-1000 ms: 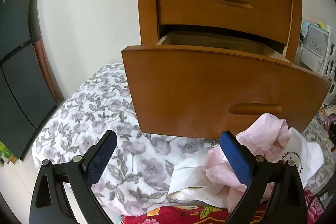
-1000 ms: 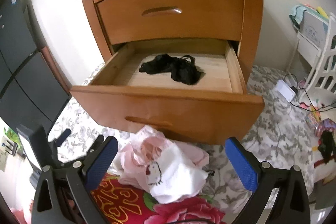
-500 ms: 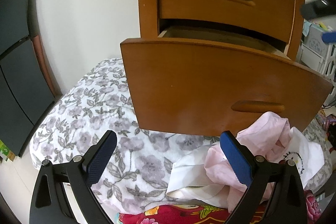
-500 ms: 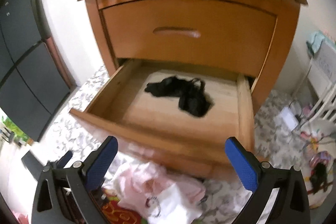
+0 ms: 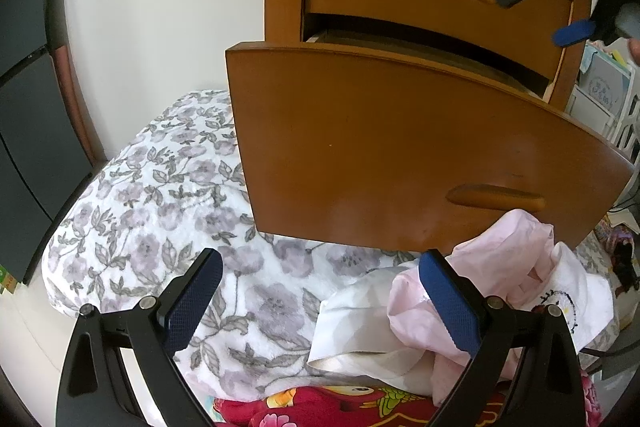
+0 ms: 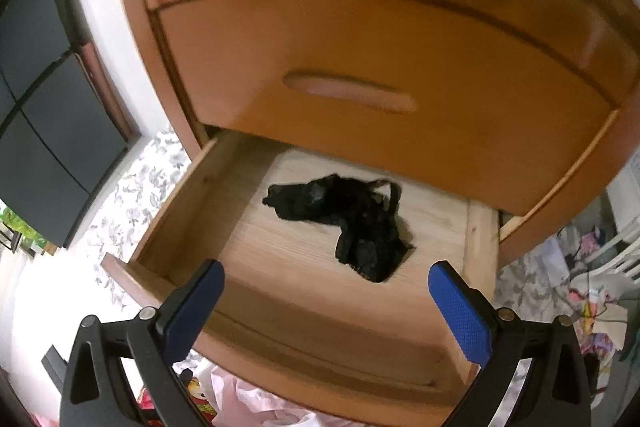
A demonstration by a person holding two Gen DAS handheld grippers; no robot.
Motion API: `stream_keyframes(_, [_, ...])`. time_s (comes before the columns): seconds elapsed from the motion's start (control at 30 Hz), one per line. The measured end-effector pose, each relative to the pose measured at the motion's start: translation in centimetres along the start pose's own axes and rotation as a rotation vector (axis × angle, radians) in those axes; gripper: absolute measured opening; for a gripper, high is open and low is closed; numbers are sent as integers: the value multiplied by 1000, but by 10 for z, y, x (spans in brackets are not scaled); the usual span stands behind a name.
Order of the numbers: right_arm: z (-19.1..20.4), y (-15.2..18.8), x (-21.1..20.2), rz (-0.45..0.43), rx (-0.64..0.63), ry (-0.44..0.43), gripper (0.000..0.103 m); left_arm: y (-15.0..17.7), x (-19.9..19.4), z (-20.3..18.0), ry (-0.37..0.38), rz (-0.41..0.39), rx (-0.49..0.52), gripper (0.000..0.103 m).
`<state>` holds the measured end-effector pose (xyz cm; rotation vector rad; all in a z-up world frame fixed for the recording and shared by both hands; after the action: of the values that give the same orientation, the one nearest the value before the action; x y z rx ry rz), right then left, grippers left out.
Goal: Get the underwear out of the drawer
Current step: 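Move the right tool into the drawer toward the black lace underwear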
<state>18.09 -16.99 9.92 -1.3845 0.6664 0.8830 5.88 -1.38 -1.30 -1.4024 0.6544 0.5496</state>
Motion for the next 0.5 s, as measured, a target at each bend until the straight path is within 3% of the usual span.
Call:
stream_keyframes(0.17, [-3, 0, 39, 119, -13, 74, 103, 0, 0, -1, 4, -2, 4, 99])
stream_keyframes(0.37, [-14, 0, 73, 193, 2, 105, 102, 0, 2, 0, 13, 5, -1, 99])
stream_keyframes(0.5, [-18, -1, 89, 222, 4, 117, 95, 1, 4, -1, 17, 12, 1, 99])
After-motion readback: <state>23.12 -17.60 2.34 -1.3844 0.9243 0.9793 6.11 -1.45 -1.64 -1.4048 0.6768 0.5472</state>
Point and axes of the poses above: each gripper's, at about its wrist camera, not at the fingertips, and x roughly the way its jaws point, z to its left, y to its underside, the point moved 2 cm from there along x, roughly the way its jaws point, and after that the axes turned 9 degrees about x, right-handed, at the moved point
